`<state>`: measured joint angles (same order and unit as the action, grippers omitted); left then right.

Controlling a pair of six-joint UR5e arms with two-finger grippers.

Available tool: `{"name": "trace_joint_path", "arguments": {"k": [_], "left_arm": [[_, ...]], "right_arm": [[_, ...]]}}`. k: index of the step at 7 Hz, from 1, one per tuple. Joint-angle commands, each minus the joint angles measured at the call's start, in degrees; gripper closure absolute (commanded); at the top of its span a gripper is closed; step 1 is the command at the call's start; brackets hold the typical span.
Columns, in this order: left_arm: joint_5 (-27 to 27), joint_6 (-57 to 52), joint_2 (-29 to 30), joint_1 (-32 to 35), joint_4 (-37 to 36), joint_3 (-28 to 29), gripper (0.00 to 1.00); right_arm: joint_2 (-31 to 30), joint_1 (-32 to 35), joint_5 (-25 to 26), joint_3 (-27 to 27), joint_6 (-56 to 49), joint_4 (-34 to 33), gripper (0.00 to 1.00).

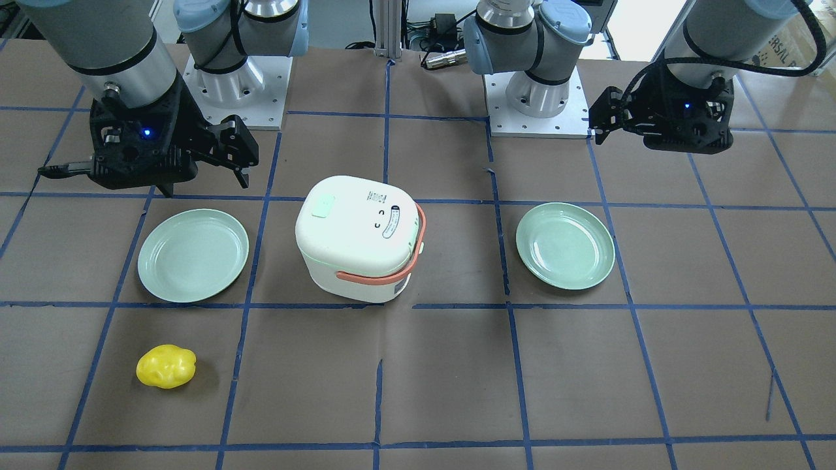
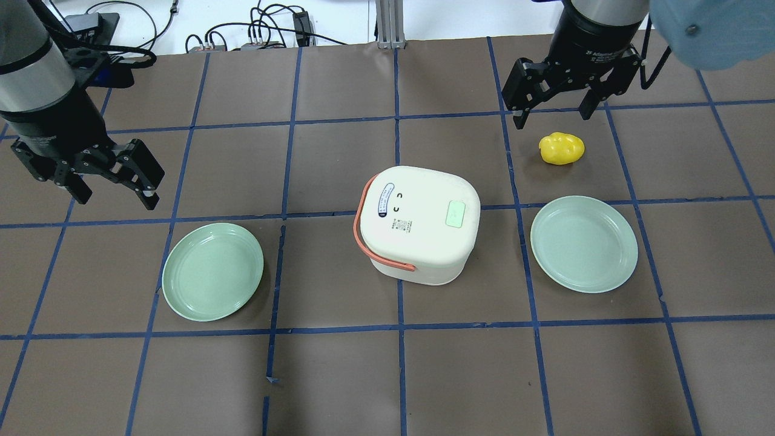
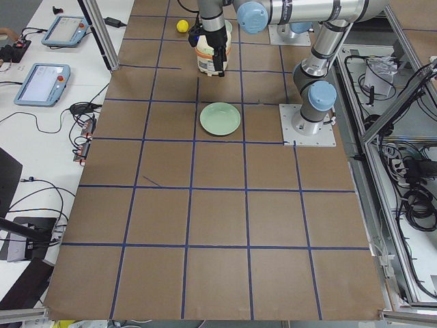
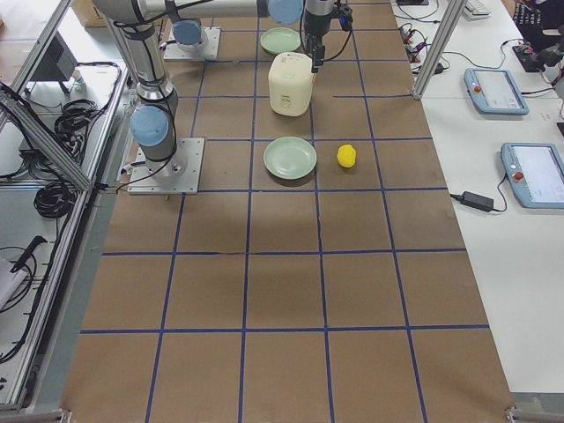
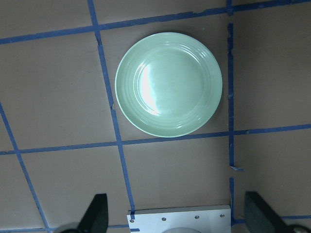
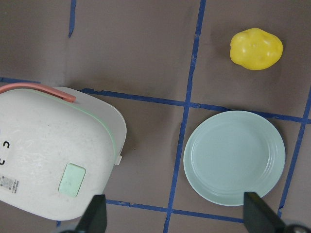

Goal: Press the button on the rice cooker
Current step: 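Move the right gripper over the rice cooker's green lid button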

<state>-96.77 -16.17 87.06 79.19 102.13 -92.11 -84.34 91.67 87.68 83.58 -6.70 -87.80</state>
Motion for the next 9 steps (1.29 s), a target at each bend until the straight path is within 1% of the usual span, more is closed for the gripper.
{"name": "trace_joint_path", "arguments": {"k": [1, 2, 3, 4, 5, 6, 7, 8, 9], "left_arm": [[0.0, 0.0, 0.0, 0.0, 0.0, 0.0, 0.0], [0.0, 0.0, 0.0, 0.0, 0.0, 0.0, 0.0], [0.0, 0.0, 0.0, 0.0, 0.0, 0.0, 0.0], [0.0, 0.0, 0.0, 0.0, 0.0, 0.0, 0.0], [0.0, 0.0, 0.0, 0.0, 0.0, 0.0, 0.0], [0.0, 0.0, 0.0, 0.0, 0.0, 0.0, 0.0], [0.0, 0.0, 0.0, 0.0, 0.0, 0.0, 0.0], [0.0, 0.0, 0.0, 0.0, 0.0, 0.0, 0.0], [0.0, 0.0, 0.0, 0.0, 0.0, 0.0, 0.0]], "right_arm": [[-0.4, 0.0, -0.1, 0.0, 0.3, 0.0, 0.0], [-0.6, 0.5, -0.2, -0.2, 0.6, 0.1, 0.0], [-0.4, 1.8, -1.6, 0.0, 3.3, 0.1, 0.0], [0.1, 3.3, -5.5, 1.7, 8.0, -1.3, 0.07], [0.3, 5.4, -7.6, 6.4, 12.9, -8.6, 0.11], [0.5, 7.8, -7.5, 11.2, 17.1, -16.0, 0.1], [0.6, 8.6, -7.1, 15.3, 18.5, -21.8, 0.12], [0.5, 8.6, -6.6, 17.4, 18.8, -22.4, 0.49], [0.2, 8.7, -6.5, 17.9, 20.4, -21.7, 0.75]]}}
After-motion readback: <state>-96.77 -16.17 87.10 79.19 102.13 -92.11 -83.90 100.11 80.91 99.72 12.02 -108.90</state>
